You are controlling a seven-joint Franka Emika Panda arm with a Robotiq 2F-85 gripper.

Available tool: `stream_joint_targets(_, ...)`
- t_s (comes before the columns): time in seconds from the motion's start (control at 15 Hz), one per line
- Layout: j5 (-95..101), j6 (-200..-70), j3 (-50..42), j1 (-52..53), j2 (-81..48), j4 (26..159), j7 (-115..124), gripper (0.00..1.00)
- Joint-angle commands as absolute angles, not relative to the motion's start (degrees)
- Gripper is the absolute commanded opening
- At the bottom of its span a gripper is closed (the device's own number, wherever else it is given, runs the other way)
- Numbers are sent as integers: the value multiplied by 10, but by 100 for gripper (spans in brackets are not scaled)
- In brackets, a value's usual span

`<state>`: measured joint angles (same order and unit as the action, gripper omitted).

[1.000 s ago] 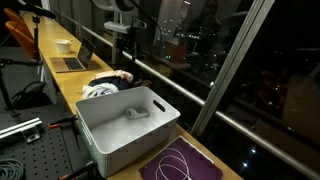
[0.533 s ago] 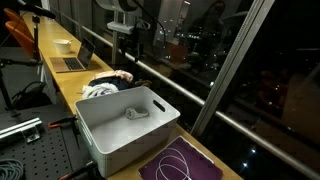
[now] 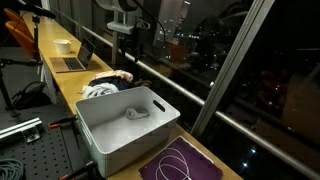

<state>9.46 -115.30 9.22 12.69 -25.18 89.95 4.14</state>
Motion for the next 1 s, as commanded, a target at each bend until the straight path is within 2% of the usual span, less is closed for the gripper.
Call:
stream_joint_targets(0.0, 101, -1141, 80, 129, -249, 889, 26, 100)
stream_joint_targets(0.4, 96, -1157, 74, 123, -250, 909, 32, 100)
stream_joint_targets(0.93, 126, -1177, 22, 76, -241, 975, 24, 100)
